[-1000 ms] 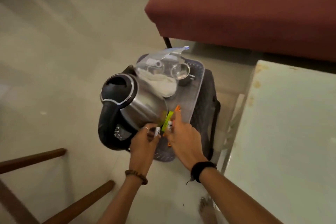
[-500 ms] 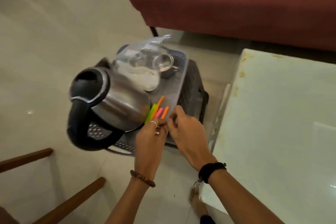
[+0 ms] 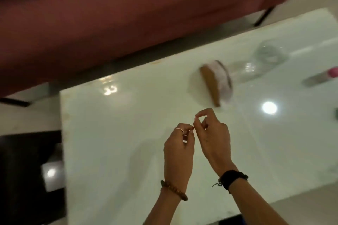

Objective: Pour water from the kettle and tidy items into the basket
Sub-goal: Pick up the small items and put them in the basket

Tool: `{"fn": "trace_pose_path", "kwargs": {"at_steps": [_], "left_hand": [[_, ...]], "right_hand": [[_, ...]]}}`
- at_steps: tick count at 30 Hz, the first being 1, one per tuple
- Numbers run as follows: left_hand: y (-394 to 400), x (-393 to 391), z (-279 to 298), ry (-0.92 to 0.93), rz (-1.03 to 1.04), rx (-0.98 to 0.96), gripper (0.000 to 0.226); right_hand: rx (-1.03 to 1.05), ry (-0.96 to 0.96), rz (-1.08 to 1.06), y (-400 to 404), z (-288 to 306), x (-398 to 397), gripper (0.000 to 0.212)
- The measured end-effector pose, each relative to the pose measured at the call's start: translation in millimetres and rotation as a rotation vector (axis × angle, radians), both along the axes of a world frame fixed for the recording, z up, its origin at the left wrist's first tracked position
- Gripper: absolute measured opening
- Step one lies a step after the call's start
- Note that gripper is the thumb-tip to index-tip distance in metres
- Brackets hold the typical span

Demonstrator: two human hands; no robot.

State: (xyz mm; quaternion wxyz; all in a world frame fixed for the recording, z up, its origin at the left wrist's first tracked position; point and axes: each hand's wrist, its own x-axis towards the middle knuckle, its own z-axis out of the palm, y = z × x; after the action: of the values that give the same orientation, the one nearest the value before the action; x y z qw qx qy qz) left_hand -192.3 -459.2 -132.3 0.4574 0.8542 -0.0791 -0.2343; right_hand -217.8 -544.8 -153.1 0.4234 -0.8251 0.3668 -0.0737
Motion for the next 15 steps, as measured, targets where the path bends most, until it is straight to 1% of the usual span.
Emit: {"fn": "trace_pose_path", "kwargs": {"at_steps": [4, 6, 8, 12, 15], "left_hand": [[-141.5, -42.8, -11.8, 0.023, -0.238, -0.019, 0.013], [-209.8, -69.8, -17.8, 0.026, -0.36, -0.03, 0.011], [-266.1, -90.3, -23.4, -0.004, -0.488, -0.021, 0.012], [-362.1, -116.1, -33.7, -0.142, -0.765, -0.017, 0.019], [-422.1, -131.0, -44.2, -0.31, -0.999, -0.024, 0.027]], "right_hand": [[-0.054, 0.023, -0.225, -128.8, -1.3, -68.7, 0.005], [-0.09, 0.053, -0.325, -190.4, -3.3, -107.0, 0.005], [-0.109, 0.096, -0.414, -238.0, -6.9, -139.9, 0.005], [-0.134, 0.149, -0.564, -309.4, -19.5, -195.4, 0.002], [-0.167, 0.198, -0.703, -343.1, -32.7, -225.5, 0.005]]}}
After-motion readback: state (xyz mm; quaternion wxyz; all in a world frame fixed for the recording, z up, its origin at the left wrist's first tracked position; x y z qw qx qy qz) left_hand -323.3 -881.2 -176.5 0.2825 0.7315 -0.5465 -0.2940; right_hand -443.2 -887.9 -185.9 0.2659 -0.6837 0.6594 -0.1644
